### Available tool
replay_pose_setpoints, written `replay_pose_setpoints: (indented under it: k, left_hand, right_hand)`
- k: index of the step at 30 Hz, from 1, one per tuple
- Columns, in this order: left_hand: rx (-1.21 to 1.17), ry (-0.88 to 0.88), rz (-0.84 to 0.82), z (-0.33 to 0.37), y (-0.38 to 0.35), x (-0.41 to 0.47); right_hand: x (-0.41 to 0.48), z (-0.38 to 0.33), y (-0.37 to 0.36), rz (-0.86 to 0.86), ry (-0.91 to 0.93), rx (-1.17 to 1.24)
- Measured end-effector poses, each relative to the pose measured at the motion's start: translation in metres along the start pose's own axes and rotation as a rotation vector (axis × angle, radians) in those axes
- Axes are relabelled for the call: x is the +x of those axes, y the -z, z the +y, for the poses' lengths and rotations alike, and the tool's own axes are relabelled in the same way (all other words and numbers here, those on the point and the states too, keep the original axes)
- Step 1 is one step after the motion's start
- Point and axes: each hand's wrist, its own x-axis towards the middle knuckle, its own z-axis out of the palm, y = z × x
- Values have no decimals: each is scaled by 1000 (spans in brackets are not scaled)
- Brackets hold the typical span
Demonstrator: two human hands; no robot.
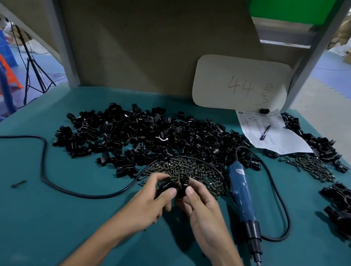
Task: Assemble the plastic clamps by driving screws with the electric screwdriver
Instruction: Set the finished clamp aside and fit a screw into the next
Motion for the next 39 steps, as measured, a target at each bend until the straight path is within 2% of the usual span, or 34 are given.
replay_pose_setpoints:
  k: [6, 10, 19, 21, 25, 27, 30, 36, 39]
  left_hand:
    - [-89, 68, 44, 1, -4, 0]
    - [-169, 81, 10, 2, -4, -2]
    - [-348, 24, 61, 6, -7, -8]
    - [-278, 5, 30, 10, -7, -10]
    - [237, -120, 146, 7, -2, -7]
    - [369, -167, 170, 9, 0, -8]
    - [374, -178, 145, 5, -3, -7]
    - [211, -145, 166, -4, -1, -6]
    - [297, -169, 166, -12, -6, -7]
  right_hand:
    - [-2, 0, -2, -18, 31, -164]
    - [-3, 0, -3, -31, 12, -89]
    - [-2, 1, -2, -23, -5, -36]
    - [-3, 0, -4, -27, -2, -37]
    - [-4, 0, -3, -5, 16, -28]
    - [-4, 0, -4, -12, 25, -44]
    - [-5, 1, -3, -13, 14, -60]
    - [-6, 2, -1, -12, 10, -87]
    - [-6, 2, -4, 6, 16, -142]
